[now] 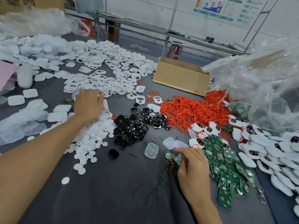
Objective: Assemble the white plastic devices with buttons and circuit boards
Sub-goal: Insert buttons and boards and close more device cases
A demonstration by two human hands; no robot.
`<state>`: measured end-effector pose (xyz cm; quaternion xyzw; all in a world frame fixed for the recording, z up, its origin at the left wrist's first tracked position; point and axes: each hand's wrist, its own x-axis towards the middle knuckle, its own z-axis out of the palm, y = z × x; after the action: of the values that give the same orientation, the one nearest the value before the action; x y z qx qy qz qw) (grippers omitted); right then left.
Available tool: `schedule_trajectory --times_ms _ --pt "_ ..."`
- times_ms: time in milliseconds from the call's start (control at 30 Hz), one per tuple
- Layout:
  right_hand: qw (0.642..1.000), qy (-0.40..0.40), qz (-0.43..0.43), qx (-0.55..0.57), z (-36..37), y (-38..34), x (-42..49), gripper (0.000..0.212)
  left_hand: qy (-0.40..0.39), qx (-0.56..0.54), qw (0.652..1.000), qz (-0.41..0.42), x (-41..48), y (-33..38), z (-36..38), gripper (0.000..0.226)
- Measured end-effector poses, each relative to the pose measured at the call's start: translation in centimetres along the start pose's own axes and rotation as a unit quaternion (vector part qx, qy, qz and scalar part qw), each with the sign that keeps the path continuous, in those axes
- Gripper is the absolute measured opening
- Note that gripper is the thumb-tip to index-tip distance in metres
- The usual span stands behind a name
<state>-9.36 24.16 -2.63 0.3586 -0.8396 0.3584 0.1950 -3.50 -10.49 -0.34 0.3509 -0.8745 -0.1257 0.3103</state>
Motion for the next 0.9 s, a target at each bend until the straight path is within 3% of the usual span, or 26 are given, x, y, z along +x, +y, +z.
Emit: schedule_trajectory --times_ms 167,267,367,433,567,633,733,833,900 --pt "1.0 -0.004 -0.01 -0.008 0.1 0.2 -0.1 0.037 -0.04 -0.024 0.997 0.063 3.2 4.0 1.7 0.031" --pt "1.0 -0.009 -0.025 -0.018 0.5 0.6 0.4 0.04 -0.141 -0.009 0.987 0.079 5.2 6.3 3.7 0.036" --pt "0.999 0.001 -0.02 -0.026 0.8 0.7 0.8 0.037 -0.254 0.077 0.958 0.105 6.4 7.3 6.0 0.045" --pt "1.0 0.008 -0.019 -0.024 0.9 0.7 0.9 0.038 -0.25 0.146 0.95 0.116 6.5 7.7 7.0 0.034" --pt "1.0 0.009 -0.022 -0.014 0.9 1.0 1.2 0.036 -0.154 0.2 0.96 0.118 6.1 8.2 7.9 0.02" --pt "1.0 0.007 -0.017 -0.008 0.8 1.0 1.1 0.033 -0.142 0.149 0.974 0.093 5.8 8.2 7.7 0.019" --pt "1.0 0.006 -0.007 -0.001 0.7 1.2 1.0 0.029 -0.084 -0.067 0.994 0.03 4.4 8.7 5.9 0.012" --pt "0.995 0.038 0.065 0.064 0.8 1.3 1.0 0.025 0.004 -0.257 0.966 -0.038 0.8 10.1 2.8 0.015" --pt "0.979 0.053 0.144 0.132 0.7 1.6 1.4 0.025 0.013 -0.384 0.92 -0.074 -2.8 11.5 0.8 0.018"
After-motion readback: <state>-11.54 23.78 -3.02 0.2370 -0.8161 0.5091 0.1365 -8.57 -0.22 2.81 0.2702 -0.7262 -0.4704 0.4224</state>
